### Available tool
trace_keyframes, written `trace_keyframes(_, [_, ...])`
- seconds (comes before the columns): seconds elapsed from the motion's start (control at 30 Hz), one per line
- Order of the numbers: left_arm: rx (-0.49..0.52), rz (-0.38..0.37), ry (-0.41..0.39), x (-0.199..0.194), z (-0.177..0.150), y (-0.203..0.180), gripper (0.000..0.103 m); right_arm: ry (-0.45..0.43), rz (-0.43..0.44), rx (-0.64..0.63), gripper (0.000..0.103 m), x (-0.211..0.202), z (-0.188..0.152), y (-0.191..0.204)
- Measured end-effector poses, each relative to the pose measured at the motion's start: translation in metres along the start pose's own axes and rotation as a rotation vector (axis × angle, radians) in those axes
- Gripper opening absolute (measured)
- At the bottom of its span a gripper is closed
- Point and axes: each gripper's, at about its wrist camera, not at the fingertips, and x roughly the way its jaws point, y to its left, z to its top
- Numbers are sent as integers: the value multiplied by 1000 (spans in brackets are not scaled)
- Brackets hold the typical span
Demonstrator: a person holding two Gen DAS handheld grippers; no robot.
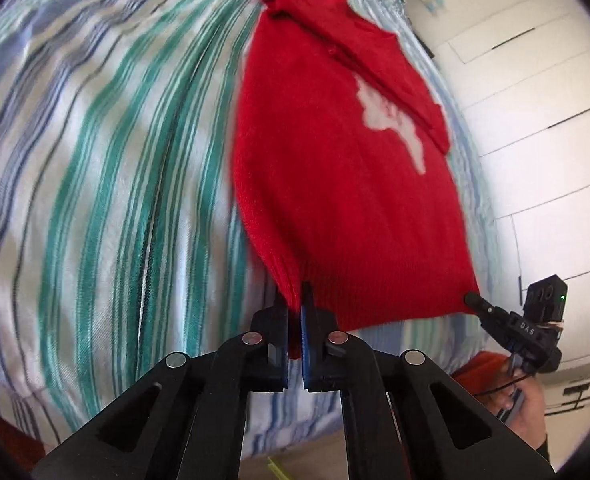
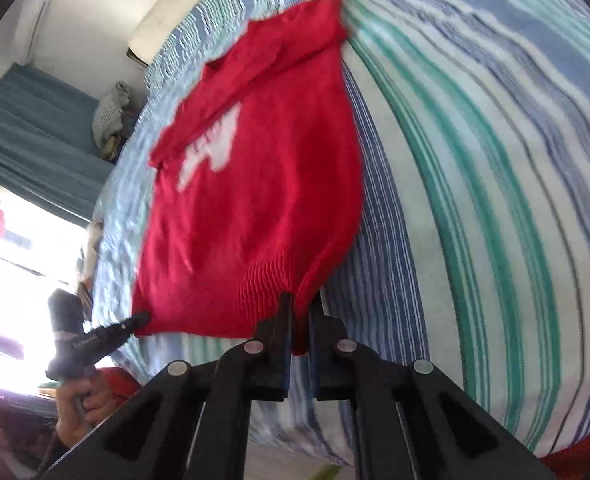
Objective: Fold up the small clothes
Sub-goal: 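Grasp the sweater hem with both tools and fold it up toward the collar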
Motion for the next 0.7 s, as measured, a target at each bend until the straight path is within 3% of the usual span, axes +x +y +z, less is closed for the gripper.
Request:
trace_keyframes(0.13, [28,-64,-89,-31,37,-28,2,-102,78,-3,6,-27,36,17])
trace_keyframes(0.27, [21,-106,-171,-37,124,-47,2,-184,123,8,6,-25,106,33])
trace_keyframes(0.33, [51,-68,-204,-28,171,-55,2,-211,118,-3,6,-12,148,41])
trace_keyframes(0.5, [57,14,-180,16,272,-59,2,-202,101,18,6,38,245,44])
trace_keyframes(0.7, [39,119,-151,65,334,-45,7,-181,89,70,7,91,315,26])
